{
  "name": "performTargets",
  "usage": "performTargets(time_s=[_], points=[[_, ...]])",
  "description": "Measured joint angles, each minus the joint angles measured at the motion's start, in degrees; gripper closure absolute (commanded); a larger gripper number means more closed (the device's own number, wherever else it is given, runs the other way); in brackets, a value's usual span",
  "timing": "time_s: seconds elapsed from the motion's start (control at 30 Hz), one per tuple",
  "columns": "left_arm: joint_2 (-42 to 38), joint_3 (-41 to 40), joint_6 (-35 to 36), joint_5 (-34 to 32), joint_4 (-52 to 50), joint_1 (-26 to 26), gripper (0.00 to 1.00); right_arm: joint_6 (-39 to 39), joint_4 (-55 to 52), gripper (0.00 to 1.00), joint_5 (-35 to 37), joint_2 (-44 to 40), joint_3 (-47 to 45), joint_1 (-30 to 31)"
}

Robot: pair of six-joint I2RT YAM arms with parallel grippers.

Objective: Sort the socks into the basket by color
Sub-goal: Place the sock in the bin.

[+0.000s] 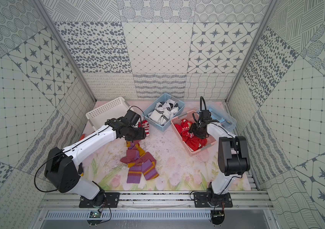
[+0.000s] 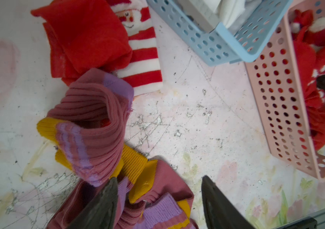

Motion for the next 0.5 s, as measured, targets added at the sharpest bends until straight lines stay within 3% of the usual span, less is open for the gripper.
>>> performTargets(time_s=[0.07, 0.37, 0.5], points=[[0.2, -0.6, -0.2, -1.4, -1.4, 0.0, 0.29, -0.6, -0.9, 0.02, 0.7, -0.7, 0.4, 0.6], [3.4, -0.9, -0.5, -7.3, -4.0, 1.0, 0.27, -2.2, -6.0, 0.02, 3.6, -7.0, 4.3, 3.0], [5.8, -0.8, -0.4, -9.0, -3.9, 1.6, 0.31, -2.8, -7.3, 0.02, 4.0, -9.0, 6.3, 4.6]])
